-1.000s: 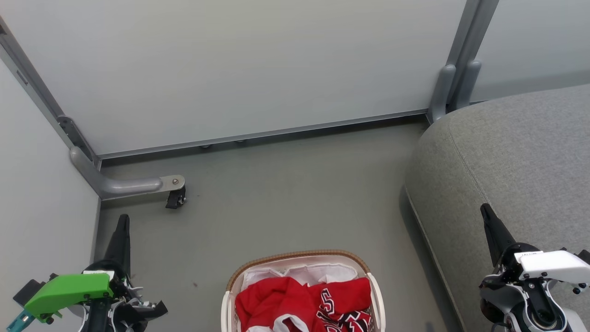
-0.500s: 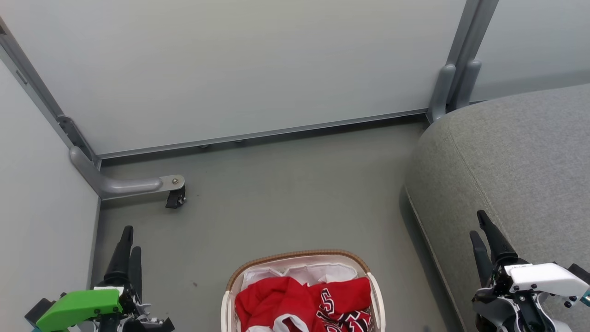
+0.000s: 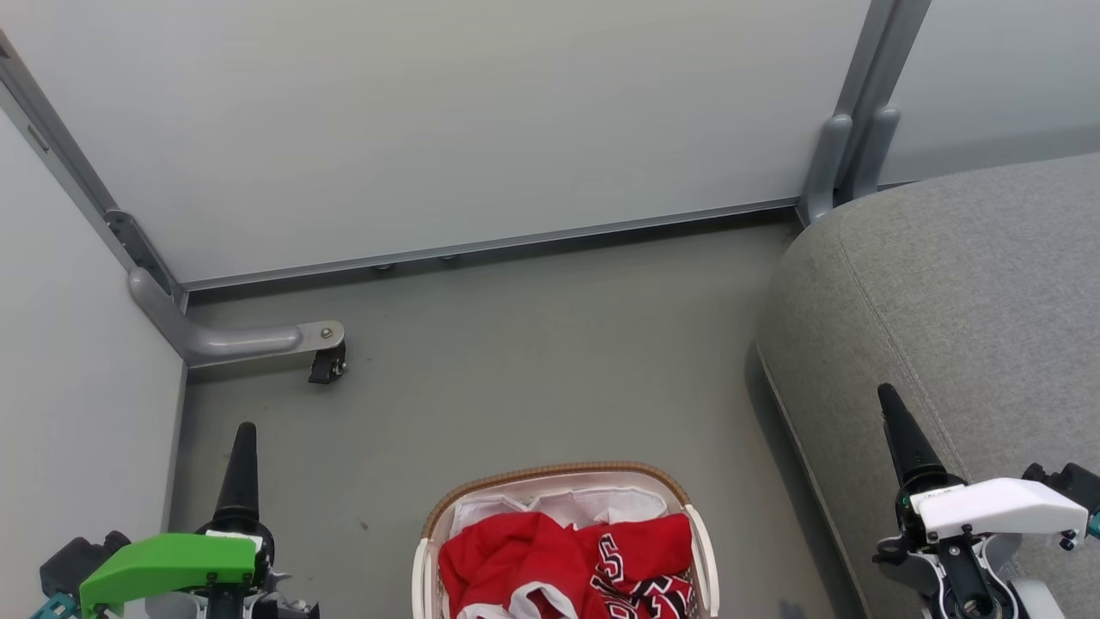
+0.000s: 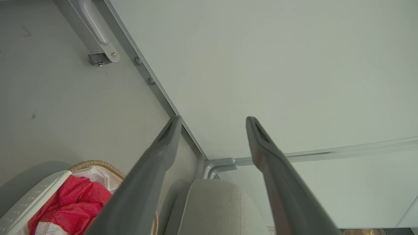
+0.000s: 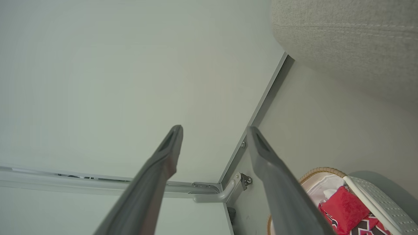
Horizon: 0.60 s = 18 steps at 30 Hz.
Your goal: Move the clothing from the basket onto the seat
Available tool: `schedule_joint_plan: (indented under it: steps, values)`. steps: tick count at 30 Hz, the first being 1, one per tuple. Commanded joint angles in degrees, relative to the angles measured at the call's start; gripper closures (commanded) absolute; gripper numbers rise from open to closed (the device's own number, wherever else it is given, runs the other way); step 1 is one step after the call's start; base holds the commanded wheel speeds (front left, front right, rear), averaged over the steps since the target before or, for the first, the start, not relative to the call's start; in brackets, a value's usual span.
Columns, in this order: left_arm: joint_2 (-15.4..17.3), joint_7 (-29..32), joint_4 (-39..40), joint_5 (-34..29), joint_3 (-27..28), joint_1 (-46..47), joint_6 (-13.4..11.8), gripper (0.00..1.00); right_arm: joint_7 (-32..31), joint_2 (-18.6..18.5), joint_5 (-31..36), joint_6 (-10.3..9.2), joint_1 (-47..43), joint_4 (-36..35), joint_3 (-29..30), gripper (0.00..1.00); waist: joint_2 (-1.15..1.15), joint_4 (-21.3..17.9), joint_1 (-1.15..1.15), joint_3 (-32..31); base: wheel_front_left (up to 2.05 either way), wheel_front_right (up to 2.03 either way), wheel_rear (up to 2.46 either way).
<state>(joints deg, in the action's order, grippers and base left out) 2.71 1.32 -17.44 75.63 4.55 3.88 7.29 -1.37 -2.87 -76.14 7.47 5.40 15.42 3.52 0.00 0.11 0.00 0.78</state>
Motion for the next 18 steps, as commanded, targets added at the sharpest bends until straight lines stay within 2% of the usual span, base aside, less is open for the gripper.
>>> schedule_joint_plan:
  steps: [1, 18]
  values:
    - [0.68, -0.66, 0.61, -3.21, -0.19, 1.47, 0.07, 0.0, 0.8, -0.68, 2.87, 0.01, 1.79, -1.08, -0.37, 0.0, 0.0, 0.03, 0.0, 0.06, 0.0, 0.0, 0.0]
    - [0.89, -4.35, -0.12, -23.02, -1.37, 1.38, -0.02, 0.0, 4.48, -1.34, 18.97, 0.01, 2.67, -0.22, -3.41, 0.0, 0.0, 0.16, 0.0, 0.69, 0.0, 0.0, 0.0]
